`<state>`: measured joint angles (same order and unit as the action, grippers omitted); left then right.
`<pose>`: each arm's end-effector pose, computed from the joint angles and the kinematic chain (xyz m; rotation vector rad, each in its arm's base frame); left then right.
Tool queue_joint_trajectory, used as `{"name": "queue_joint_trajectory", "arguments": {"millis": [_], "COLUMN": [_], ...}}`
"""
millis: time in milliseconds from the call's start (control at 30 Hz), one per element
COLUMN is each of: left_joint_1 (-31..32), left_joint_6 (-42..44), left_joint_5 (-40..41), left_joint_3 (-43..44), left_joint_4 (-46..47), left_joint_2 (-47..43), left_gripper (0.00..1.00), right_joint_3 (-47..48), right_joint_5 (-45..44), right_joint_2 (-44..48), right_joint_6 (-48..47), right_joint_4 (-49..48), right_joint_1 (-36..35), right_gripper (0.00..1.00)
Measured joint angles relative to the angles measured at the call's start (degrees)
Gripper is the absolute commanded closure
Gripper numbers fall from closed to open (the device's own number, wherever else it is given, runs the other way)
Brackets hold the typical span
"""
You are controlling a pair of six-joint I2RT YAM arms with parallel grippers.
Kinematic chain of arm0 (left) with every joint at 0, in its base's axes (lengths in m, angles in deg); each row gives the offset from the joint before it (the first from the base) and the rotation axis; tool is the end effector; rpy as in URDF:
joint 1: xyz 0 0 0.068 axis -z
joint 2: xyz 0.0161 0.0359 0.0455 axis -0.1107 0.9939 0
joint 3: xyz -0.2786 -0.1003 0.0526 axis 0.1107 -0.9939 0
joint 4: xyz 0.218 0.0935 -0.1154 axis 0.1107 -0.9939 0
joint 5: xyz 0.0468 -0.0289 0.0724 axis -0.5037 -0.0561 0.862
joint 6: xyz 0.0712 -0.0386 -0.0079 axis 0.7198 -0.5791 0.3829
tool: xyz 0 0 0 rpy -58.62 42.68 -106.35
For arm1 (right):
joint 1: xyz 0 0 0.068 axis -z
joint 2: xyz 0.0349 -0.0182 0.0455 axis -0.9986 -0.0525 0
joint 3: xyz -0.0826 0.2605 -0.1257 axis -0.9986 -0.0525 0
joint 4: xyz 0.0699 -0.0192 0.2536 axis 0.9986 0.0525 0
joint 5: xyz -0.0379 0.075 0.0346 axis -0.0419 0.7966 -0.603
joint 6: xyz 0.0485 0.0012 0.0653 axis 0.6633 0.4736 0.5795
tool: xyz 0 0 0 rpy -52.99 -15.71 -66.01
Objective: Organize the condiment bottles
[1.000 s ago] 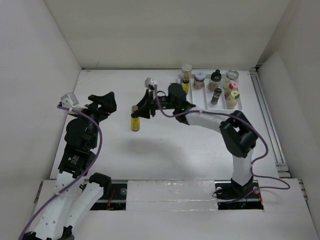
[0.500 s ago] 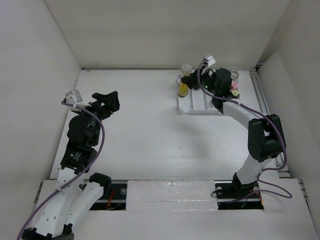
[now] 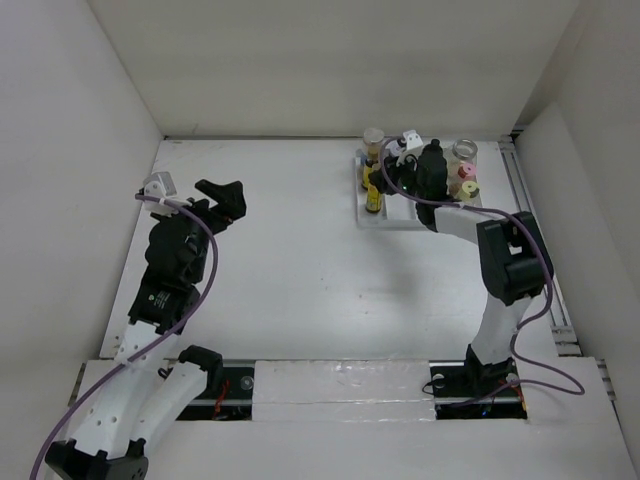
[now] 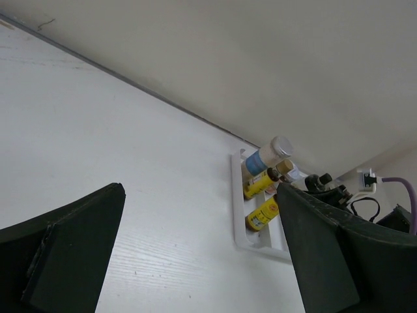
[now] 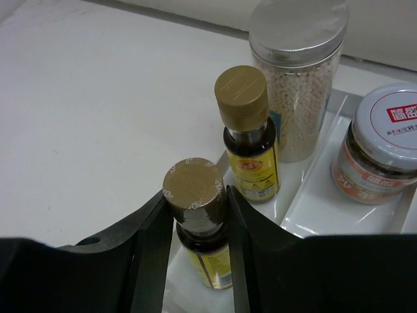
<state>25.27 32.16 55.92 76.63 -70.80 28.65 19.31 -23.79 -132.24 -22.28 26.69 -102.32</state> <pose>0.1678 -0.0383 0.4080 -0.3776 1.4148 -0.5352 0.4437 0.1462 0.2435 -0.3936 1.7697 0.5722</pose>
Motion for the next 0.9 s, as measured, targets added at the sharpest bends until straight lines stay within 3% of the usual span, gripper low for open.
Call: {"name": "queue_joint_trajectory", "arguments": {"millis": [133,167,233,267,400,533,633,700,733,900], "left_joint_1": [0.0,0.0,0.0,0.0,0.0,0.0,0.0,0.0,0.0,0.0], "left_joint_6": [0.15,0.17,0.2,0.2,0.2,0.48,0.85,1.14,1.27,1.79], "left_joint_5": [0.0,0.0,-0.07,-0.09,-0.37,-1.11,-2.21,-2.93,-3.17,-5.88], "left_joint_3": [0.0,0.0,0.0,0.0,0.0,0.0,0.0,0.0,0.0,0.0], "left_joint_4": [0.0,0.0,0.0,0.0,0.13,0.37,0.39,0.46,0.48,0.85], "left_joint_2": [0.55,0.59,0.66,0.66,0.96,1.33,1.36,1.42,1.46,1.92], "left_gripper": [0.01,0.01,0.01,0.01,0.01,0.01,0.01,0.01,0.01,0.01], "right_joint_3": [-0.37,-0.37,-0.37,-0.39,-1.51,-2.29,-2.34,-2.69,-3.06,-3.34], "right_joint_5": [-0.61,-0.79,-0.83,-0.83,-1.11,-1.62,-2.14,-2.73,-2.95,-3.61], "right_joint_2": [-1.6,-1.97,-2.36,-2.43,-2.43,-2.4,-1.57,0.17,1.53,10.19], "right_joint_6": [0.28,0.28,0.31,0.31,0.52,0.44,0.42,0.42,0.37,0.17], "right_joint_4": [-4.26,-4.83,-5.75,-6.05,-7.63,-8.55,-8.48,-8.33,-8.28,-6.78], "right_joint_1": [0.0,-0.11,-0.11,-0.11,-0.46,-0.72,-0.85,-0.87,-0.87,-0.92], "right_gripper": [0.85,0.81,0.71,0.59,0.34,0.16,0.07,0.07,0.0,0.0]}}
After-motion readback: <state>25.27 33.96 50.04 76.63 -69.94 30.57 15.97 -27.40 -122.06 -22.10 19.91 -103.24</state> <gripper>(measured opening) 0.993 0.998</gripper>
